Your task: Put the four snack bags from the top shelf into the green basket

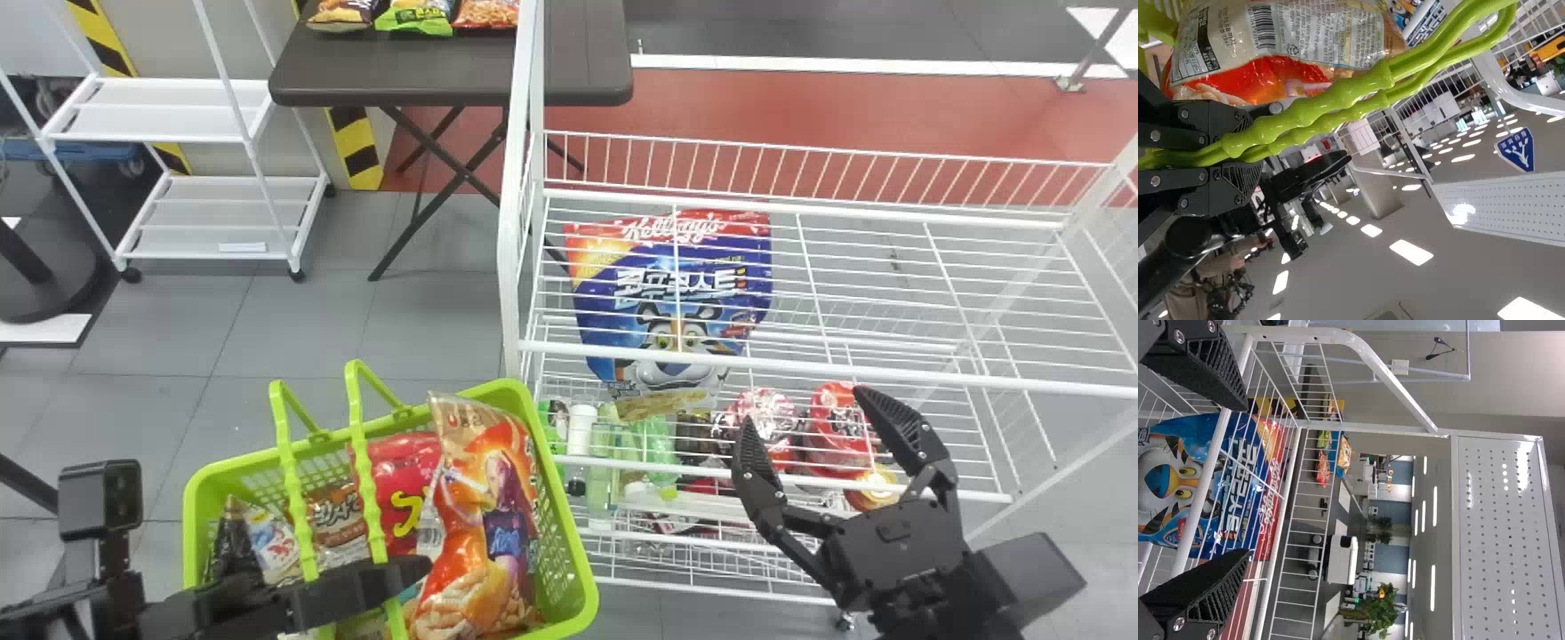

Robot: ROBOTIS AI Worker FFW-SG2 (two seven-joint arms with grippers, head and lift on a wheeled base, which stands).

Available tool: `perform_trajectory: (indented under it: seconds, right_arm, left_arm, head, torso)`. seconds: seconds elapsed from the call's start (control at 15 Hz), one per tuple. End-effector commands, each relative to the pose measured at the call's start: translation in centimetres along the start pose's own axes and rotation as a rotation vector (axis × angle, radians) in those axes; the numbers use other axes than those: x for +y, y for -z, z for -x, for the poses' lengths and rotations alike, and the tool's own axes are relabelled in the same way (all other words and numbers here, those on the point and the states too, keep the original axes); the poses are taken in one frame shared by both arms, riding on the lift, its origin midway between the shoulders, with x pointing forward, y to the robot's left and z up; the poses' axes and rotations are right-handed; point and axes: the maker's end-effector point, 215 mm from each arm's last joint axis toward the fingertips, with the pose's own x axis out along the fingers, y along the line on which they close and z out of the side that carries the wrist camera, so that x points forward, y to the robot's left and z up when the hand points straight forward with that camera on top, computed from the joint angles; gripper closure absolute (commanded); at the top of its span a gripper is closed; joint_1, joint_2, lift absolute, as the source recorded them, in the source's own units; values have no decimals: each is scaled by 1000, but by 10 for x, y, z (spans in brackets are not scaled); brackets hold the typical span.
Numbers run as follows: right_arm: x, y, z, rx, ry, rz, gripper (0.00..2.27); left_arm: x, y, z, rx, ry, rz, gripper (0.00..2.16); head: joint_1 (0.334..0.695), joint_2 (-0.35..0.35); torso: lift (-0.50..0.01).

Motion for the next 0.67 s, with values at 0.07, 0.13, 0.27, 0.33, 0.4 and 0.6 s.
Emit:
perform_trajectory:
  seconds: [0.07,0.13,0.27,0.33,0.4,0.6]
  right_arm:
    - [3,0,1,1,-1,-5,39]
    - [3,0,1,1,-2,-6,39]
    - [8,0,0,-1,-9,-11,39]
    - [10,-1,-1,-5,-12,-12,39]
    - [11,-2,-1,-5,-14,-14,43]
    - [13,-1,0,-6,-16,-15,46]
  left_arm:
    - [-2,1,-1,1,13,3,2148]
    - [-3,2,-1,2,15,5,2148]
    - [-1,3,5,12,4,6,2148]
    - [-1,6,7,16,3,12,2148]
    - [-2,6,10,20,3,13,2148]
    - [-3,10,14,17,0,18,2148]
  head:
    - [695,-15]
    - [695,-15]
    - [695,-13]
    - [695,-10]
    - [695,-4]
    - [695,19]
  torso:
    - [0]
    - [0]
    - [0]
    - [0]
    - [0]
    - [0]
